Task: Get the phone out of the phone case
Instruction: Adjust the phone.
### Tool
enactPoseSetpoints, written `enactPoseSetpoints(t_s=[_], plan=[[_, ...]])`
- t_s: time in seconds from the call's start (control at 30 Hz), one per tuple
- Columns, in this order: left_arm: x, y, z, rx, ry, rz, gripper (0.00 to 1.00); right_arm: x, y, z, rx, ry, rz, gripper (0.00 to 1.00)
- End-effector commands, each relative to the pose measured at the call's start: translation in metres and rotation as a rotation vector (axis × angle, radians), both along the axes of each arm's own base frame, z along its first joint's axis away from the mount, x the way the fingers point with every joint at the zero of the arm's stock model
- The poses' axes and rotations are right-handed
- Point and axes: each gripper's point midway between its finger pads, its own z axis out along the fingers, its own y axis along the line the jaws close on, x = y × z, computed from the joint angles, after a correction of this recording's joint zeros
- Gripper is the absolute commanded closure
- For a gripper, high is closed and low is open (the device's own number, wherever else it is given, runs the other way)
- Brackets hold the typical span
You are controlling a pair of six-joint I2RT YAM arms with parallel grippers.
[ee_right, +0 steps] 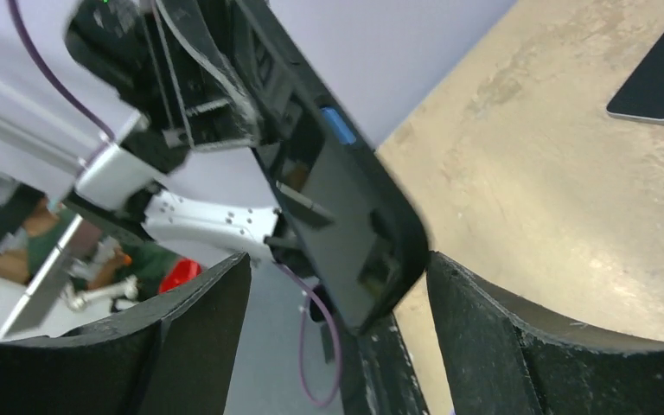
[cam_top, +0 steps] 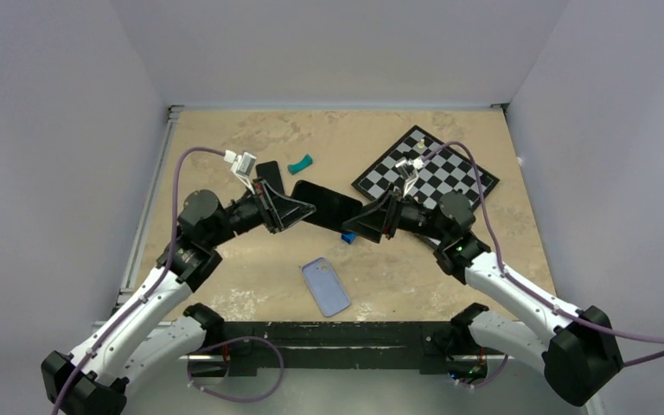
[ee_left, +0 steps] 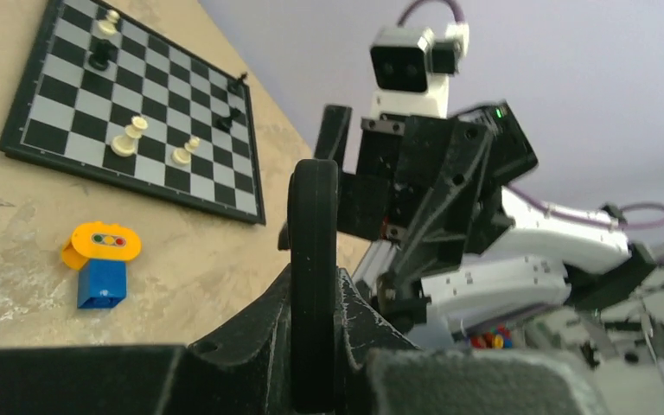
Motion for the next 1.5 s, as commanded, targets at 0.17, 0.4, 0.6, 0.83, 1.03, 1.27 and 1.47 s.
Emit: enactPoseSetpoints(t_s=[0.17,0.4,0.6,0.83,1.03,1.27,1.47], plan=[[-0.068,-0.019,0.046,0.085,-0.144,-0.53,1.0,-0.043,-0.005,-0.006,-0.126,-0.202,0.282,0.26],[-0.069,-0.024,0.037,0.133,-0.031,-0.634,1.0,-0.066,0.001,0.007,-0.058,-0.223,0.372,0.41],[-0.061,-0.025,0.038,0.151,0.004,-0.604,1.0,-0.068,0.016,0.011,-0.036,-0.191,0.366,1.0],[-0.026,-0.012,0.03,0.086,0.079,-0.247,0.59,-0.056,0.013,0.037,0.163,-0.124,0.234,1.0],[-0.022,-0.01,0.051,-0.106,0.051,-0.191,0.52,-0.054,0.021,0.049,0.247,-0.087,0.225,1.0],[-0.016,-0.014,0.048,-0.1,0.07,-0.196,0.59,-0.048,0.028,0.049,0.248,-0.071,0.226,1.0],[-0.016,-0.017,0.044,-0.094,0.081,-0.215,0.59,-0.049,0.028,0.048,0.249,-0.068,0.219,1.0]])
